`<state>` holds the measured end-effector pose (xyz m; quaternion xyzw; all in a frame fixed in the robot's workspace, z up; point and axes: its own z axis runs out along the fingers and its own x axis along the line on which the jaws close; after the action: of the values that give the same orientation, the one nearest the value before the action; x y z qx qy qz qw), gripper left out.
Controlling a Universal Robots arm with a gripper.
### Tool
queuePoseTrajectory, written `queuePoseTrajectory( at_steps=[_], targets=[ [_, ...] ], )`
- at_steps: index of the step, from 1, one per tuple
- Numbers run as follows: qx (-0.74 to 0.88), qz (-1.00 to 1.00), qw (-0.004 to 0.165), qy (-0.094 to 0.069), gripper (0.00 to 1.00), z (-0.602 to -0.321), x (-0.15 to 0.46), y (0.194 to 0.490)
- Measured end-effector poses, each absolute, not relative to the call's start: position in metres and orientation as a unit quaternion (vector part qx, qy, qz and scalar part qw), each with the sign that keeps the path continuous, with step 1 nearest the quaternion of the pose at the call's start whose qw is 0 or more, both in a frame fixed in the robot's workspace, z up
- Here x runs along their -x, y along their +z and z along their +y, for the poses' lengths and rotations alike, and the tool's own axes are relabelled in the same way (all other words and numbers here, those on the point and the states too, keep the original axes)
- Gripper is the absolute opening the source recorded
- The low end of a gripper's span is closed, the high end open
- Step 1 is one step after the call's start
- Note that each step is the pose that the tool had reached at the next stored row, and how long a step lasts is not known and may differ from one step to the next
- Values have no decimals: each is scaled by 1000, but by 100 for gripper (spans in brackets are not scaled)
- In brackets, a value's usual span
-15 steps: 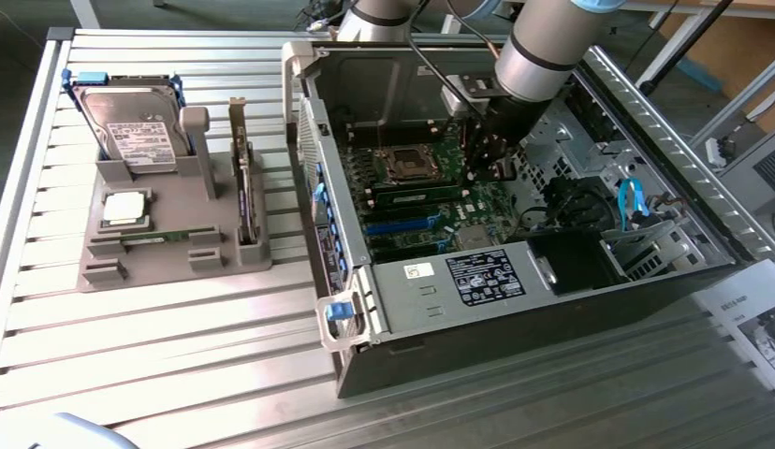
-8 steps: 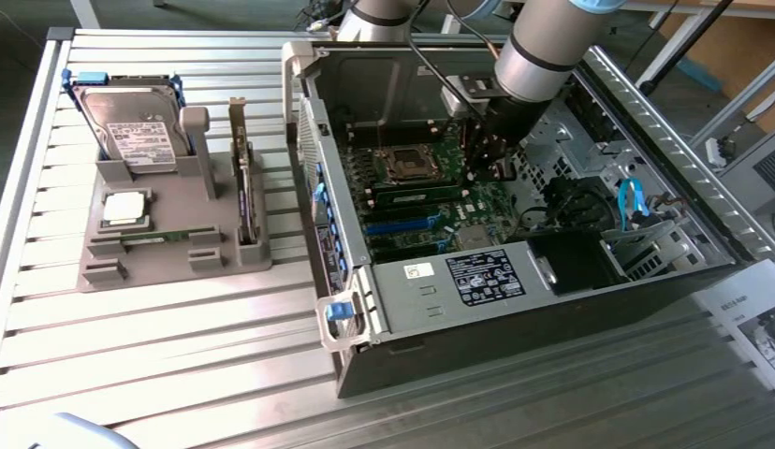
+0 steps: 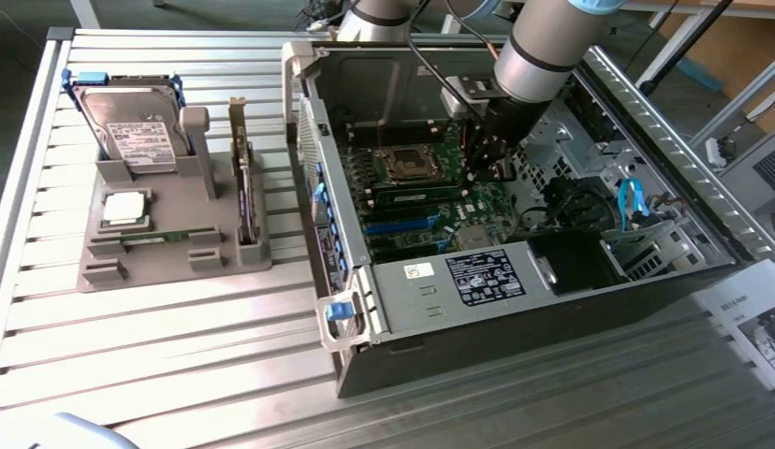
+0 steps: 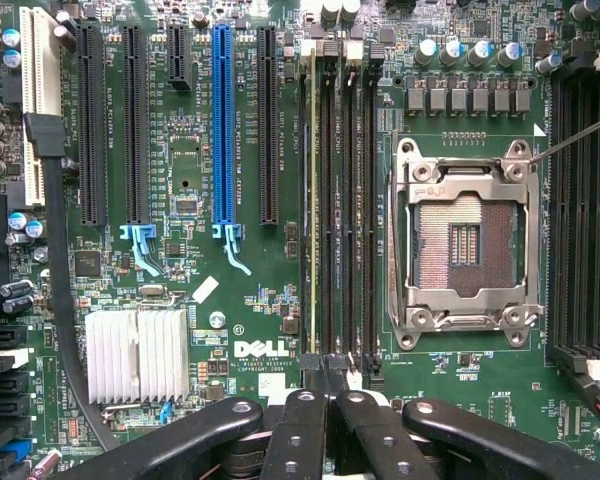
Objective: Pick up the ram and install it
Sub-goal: 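Press down the ram until it locks into place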
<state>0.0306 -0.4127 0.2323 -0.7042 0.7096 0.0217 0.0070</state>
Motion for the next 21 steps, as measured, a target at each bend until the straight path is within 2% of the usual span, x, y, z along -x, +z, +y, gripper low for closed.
queuePoseTrajectory(
  at_steps=[11, 21],
  targets=[
    [704, 710, 7, 22, 10, -413, -31, 231],
    [704, 710, 7, 22, 10, -413, -31, 243]
  ],
)
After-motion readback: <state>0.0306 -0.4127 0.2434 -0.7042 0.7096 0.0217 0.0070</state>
